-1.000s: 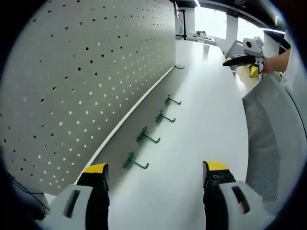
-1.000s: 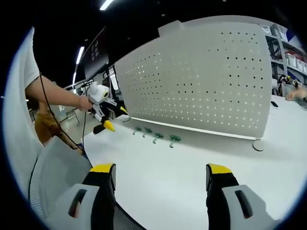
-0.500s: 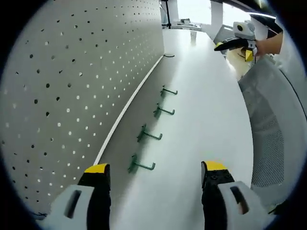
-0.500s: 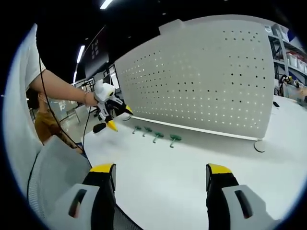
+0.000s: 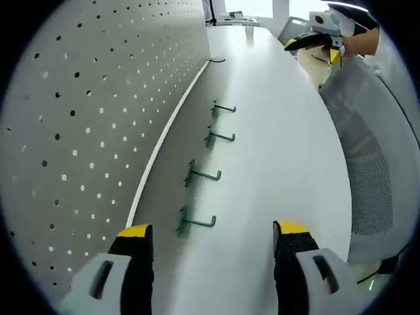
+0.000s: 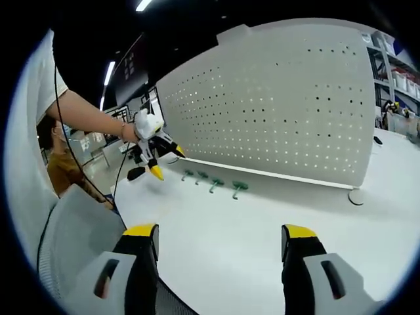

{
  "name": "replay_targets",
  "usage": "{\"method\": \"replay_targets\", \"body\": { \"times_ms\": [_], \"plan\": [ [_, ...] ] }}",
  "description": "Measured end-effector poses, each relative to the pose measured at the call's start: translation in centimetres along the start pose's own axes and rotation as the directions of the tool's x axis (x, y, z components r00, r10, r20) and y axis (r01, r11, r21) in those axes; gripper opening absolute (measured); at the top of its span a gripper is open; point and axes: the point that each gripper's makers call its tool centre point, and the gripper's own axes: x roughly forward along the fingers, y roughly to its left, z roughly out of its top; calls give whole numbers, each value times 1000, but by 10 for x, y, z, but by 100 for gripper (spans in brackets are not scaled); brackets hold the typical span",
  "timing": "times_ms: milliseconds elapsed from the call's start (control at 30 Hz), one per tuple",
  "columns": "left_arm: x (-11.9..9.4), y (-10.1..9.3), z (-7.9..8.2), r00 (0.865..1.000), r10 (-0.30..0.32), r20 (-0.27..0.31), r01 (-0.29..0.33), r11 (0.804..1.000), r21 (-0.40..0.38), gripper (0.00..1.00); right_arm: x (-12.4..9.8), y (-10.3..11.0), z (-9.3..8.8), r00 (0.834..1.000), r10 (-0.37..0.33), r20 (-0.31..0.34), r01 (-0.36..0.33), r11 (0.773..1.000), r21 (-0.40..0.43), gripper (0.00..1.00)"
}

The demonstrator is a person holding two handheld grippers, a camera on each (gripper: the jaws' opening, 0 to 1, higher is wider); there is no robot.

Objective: Insert the hook assembly into the mounting plate slot until the hook locks in place.

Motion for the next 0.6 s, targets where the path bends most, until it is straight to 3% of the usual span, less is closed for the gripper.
{"method": "replay_targets", "body": {
  "times_ms": [300,600],
  "plan": [
    [11,4,-7,998,-37,-49,39,998,47,75,-2,-3,-2,1000,-7,-5,7,1000,5,73],
    [15,7,-9,997,-54,-64,58,997,55,72,-3,-2,-4,1000,-10,-8,10,1000,7,73]
  ]
}}
